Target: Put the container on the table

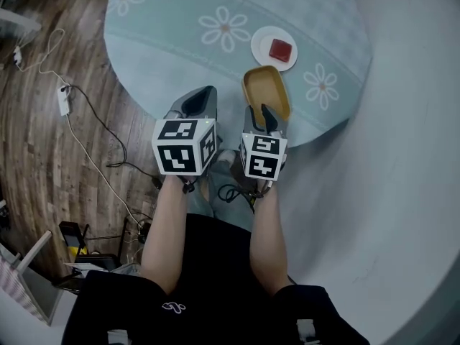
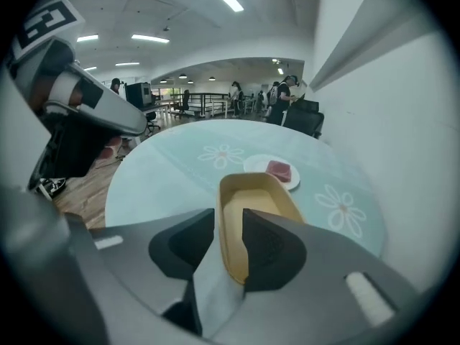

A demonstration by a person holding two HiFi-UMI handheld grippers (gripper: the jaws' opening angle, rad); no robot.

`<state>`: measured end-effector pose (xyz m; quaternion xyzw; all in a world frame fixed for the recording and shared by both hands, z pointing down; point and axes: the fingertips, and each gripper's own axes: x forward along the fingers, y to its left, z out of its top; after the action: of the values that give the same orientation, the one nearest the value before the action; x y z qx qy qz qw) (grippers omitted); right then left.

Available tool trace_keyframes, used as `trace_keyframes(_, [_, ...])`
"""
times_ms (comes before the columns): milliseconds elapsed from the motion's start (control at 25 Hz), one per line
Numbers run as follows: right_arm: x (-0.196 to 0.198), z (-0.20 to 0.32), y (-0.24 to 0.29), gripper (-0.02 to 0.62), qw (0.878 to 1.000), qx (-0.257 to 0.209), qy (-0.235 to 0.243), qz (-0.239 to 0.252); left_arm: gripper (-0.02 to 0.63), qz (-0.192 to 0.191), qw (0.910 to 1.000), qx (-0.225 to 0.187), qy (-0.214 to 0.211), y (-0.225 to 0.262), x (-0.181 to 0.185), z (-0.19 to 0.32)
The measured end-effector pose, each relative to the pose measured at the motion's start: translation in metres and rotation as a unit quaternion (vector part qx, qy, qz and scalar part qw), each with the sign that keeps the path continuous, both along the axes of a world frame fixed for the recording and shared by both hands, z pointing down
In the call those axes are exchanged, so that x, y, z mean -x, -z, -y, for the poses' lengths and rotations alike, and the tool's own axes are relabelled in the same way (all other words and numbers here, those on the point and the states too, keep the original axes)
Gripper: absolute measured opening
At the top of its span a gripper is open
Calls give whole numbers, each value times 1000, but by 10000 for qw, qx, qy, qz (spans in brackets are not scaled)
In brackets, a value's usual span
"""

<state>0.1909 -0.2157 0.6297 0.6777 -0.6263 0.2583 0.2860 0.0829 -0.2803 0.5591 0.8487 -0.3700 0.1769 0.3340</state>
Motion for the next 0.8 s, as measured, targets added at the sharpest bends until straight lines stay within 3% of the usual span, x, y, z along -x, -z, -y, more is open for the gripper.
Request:
trace_keyframes(280, [-45,34,84,11,9897,-1302,-602,30,2,-79,9974,-713,-97,56,-16,24])
trace_keyframes(440, [-46,51,150,11,9777,-2015,-511,304,2,230,9830,-1816,-119,122,-21,40])
trace_keyframes(520, [-50,54,182,11,9694,-2366,-498,435,2,159,9739,-2255,-218,156,-32,39])
trace_keyframes(640, [-58,58,224,11,9541,-2901,-466,585,2,-145,9656,-2568,-382,191,-51,36])
trace_keyframes(800, [-69,57,282,9,9240,-3735,-379,727,2,-294,9547,-2921,-486,226,-64,37])
